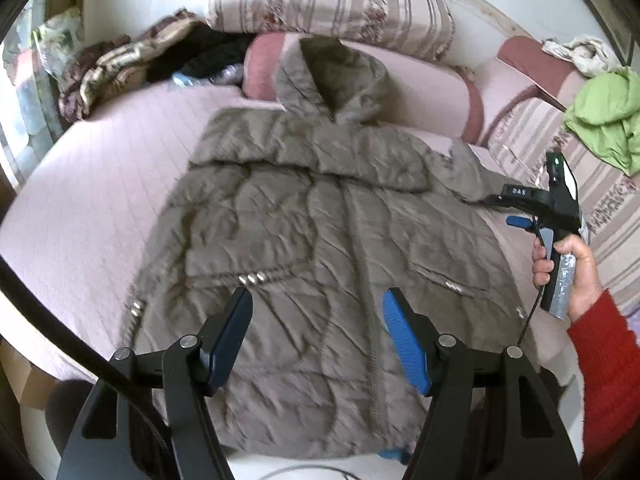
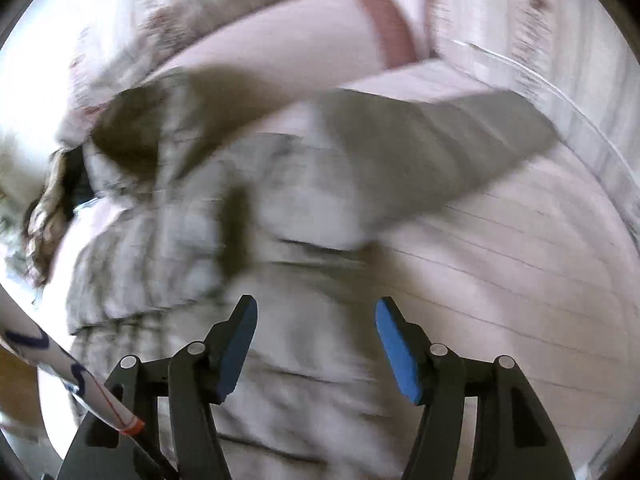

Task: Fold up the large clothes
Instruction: 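Grasp the other jacket sleeve with the right tool, then lift the sleeve with the right tool, fold it across the body, release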

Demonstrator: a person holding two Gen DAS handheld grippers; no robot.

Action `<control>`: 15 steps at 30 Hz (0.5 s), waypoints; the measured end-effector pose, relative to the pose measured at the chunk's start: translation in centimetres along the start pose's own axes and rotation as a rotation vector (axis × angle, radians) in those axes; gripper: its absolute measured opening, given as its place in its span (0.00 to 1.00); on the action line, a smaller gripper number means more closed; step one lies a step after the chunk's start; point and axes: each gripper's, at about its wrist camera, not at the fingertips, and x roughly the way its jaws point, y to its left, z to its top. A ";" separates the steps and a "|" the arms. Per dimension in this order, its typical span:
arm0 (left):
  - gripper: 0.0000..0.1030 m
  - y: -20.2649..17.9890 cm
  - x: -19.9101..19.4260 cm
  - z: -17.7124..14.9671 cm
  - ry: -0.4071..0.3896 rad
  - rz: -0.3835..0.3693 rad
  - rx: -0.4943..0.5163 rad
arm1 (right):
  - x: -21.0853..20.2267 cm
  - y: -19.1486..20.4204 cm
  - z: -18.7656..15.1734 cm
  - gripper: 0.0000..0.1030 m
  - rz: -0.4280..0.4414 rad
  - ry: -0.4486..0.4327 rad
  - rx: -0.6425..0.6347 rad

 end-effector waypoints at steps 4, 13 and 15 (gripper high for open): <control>0.65 -0.8 0.9 -0.4 0.055 -0.027 -0.001 | 0.1 -7.8 0.3 0.57 -0.033 0.005 0.187; 0.65 -1.4 4.5 0.3 0.112 0.004 0.000 | 2.5 -17.4 3.2 0.56 -0.074 -0.051 0.422; 0.65 -1.7 5.3 0.4 0.124 0.015 0.004 | 3.7 -18.4 4.7 0.55 -0.067 -0.058 0.456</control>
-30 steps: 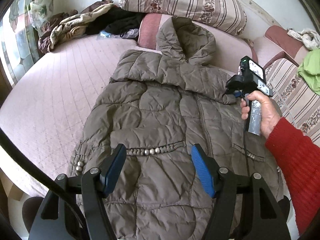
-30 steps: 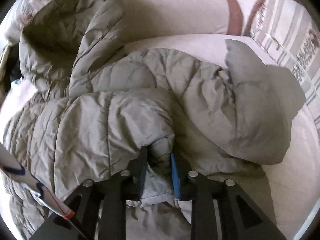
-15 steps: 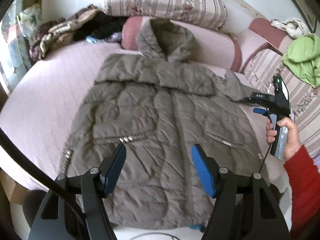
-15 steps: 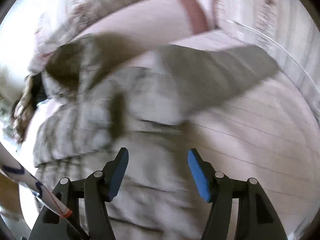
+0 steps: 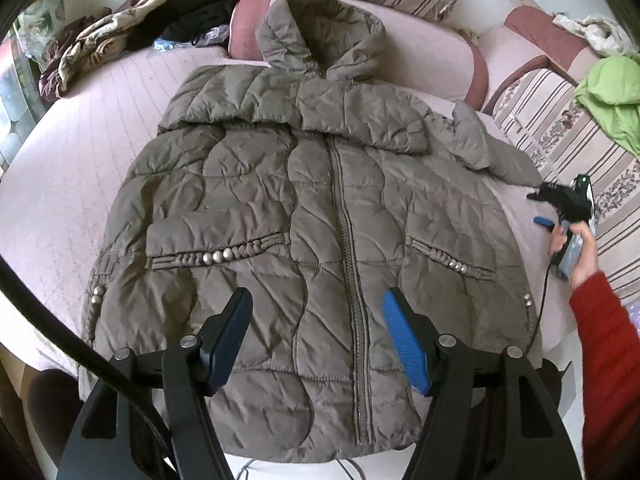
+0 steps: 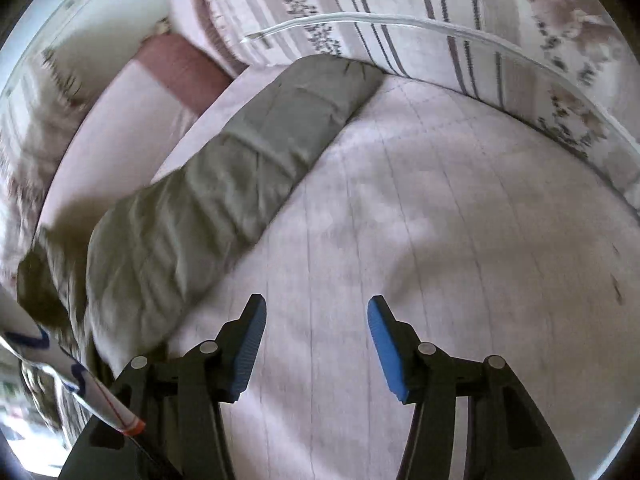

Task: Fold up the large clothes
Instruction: 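Lift the sleeve with the right tool, fold it across the body, release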

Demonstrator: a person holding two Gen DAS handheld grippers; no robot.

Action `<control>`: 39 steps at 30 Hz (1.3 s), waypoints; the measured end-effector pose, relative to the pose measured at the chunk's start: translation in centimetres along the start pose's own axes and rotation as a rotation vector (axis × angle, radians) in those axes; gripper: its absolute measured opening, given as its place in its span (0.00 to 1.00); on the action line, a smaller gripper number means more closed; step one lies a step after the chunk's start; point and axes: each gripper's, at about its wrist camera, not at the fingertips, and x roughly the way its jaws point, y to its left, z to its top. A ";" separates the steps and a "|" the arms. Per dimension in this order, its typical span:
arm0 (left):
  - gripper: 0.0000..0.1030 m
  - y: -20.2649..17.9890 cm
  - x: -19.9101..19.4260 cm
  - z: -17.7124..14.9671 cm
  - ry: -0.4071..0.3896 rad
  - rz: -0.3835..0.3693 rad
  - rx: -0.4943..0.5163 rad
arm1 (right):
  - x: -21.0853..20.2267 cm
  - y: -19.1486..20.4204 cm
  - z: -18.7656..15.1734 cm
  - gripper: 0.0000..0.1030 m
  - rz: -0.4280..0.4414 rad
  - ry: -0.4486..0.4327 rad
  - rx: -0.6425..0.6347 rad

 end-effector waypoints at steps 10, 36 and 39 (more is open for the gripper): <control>0.65 0.1 3.4 1.1 0.049 0.045 -0.034 | 5.1 1.0 6.5 0.56 0.017 -0.051 0.105; 0.65 3.4 -0.5 -0.9 -0.053 0.012 -0.074 | -12.9 25.0 -0.8 0.06 0.298 -0.203 -0.527; 0.65 5.0 -1.6 -1.1 -0.080 0.018 -0.101 | -12.3 28.6 -6.0 0.06 0.364 -0.125 -0.601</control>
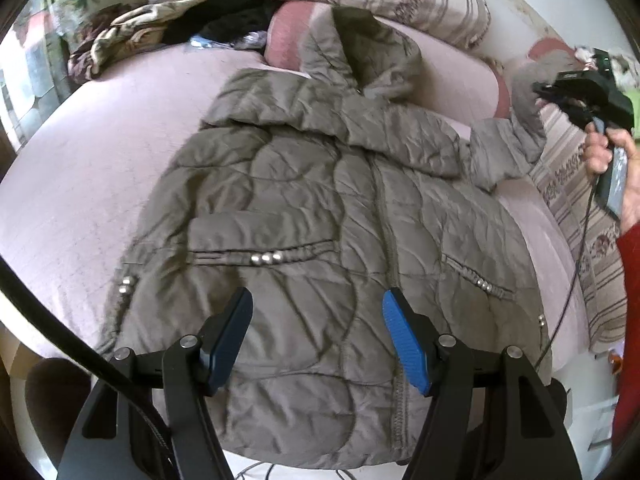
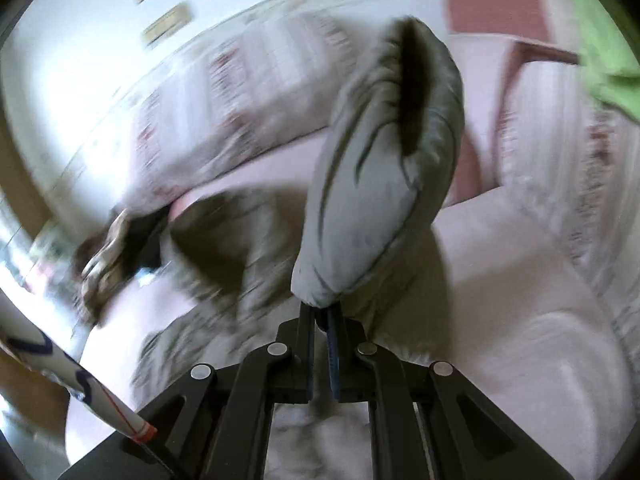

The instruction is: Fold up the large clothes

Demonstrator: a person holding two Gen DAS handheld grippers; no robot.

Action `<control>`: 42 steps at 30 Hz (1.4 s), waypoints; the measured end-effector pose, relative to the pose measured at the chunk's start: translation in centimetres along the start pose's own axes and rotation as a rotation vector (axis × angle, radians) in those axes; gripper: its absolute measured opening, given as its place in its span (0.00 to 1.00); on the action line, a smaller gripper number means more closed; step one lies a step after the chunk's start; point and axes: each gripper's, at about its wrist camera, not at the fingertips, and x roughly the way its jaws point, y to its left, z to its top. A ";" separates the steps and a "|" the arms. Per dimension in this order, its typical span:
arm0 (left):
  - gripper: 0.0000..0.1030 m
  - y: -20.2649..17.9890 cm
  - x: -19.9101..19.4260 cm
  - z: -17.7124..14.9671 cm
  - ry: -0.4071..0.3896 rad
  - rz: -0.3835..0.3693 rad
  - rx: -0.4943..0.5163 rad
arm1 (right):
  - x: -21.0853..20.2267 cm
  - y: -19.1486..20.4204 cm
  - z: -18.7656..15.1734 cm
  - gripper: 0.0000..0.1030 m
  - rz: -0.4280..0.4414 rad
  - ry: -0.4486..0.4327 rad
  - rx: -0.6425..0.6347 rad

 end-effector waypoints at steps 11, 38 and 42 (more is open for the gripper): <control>0.65 6.6 -0.7 0.9 -0.045 0.097 -0.126 | 12.0 9.7 -12.5 0.06 0.072 0.299 -0.116; 0.70 3.2 13.2 17.7 0.047 -0.135 -0.107 | 2.9 2.9 -17.5 0.60 0.066 0.257 -0.065; 0.69 1.7 19.0 18.7 0.148 -0.104 -0.114 | 1.2 0.9 -17.7 0.60 0.036 0.234 -0.046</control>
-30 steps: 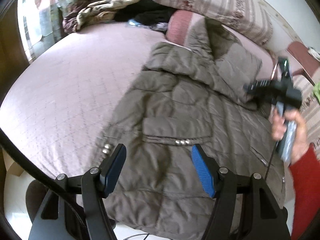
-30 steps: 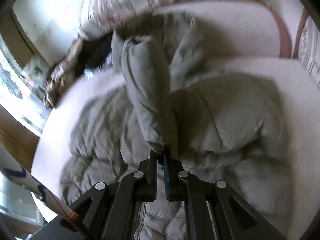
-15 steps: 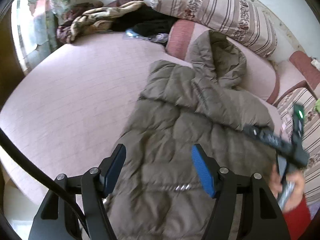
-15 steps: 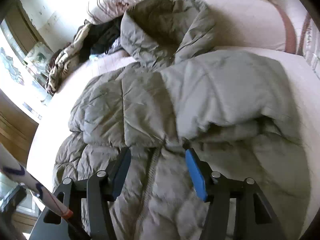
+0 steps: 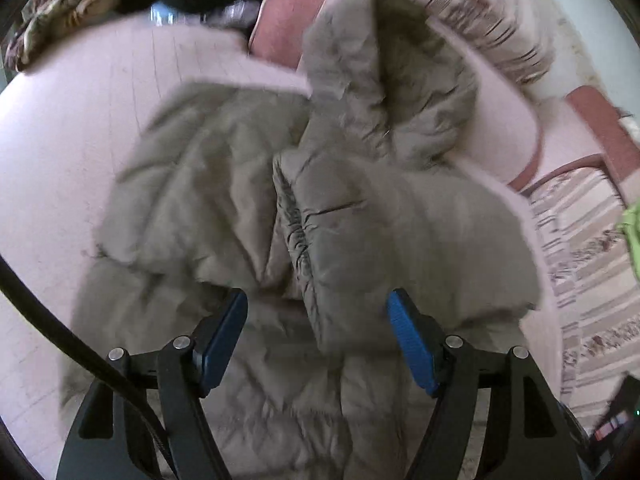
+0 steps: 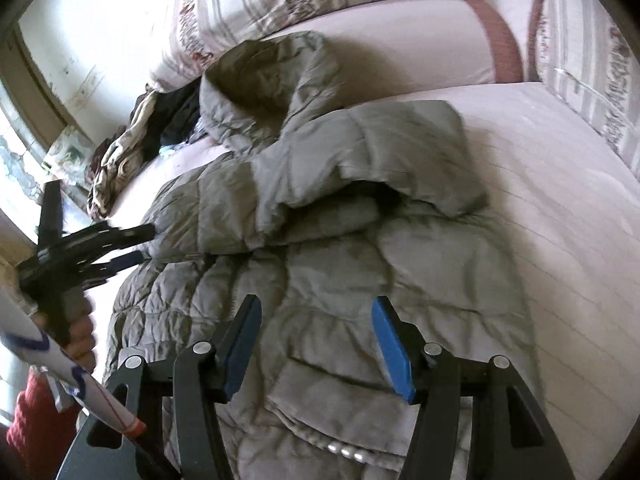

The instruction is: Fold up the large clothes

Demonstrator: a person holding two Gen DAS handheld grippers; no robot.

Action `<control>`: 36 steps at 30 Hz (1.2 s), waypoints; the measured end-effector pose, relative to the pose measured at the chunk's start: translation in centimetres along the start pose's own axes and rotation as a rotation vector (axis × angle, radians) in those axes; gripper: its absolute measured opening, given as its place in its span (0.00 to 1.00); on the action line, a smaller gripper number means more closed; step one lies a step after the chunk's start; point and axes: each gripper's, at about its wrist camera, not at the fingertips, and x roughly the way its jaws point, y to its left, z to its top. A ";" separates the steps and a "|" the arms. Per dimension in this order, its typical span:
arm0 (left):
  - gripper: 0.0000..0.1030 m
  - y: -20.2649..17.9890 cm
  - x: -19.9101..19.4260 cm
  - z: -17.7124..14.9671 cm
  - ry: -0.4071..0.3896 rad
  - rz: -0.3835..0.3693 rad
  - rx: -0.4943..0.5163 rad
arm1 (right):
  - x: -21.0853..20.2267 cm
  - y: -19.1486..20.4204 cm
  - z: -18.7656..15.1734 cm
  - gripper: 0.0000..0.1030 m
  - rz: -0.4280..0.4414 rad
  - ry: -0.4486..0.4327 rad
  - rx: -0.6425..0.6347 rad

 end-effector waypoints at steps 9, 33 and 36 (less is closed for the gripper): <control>0.17 -1.6 -1.2 2.6 0.021 0.020 0.027 | 0.0 -1.1 1.1 0.60 -0.054 -0.009 0.002; 0.41 3.4 -0.5 5.5 -0.067 0.146 -0.033 | 13.1 2.8 9.8 0.61 -0.240 0.057 -0.069; 0.47 3.1 -3.7 3.7 -0.116 0.194 0.027 | 10.3 2.7 9.2 0.61 -0.211 0.036 -0.058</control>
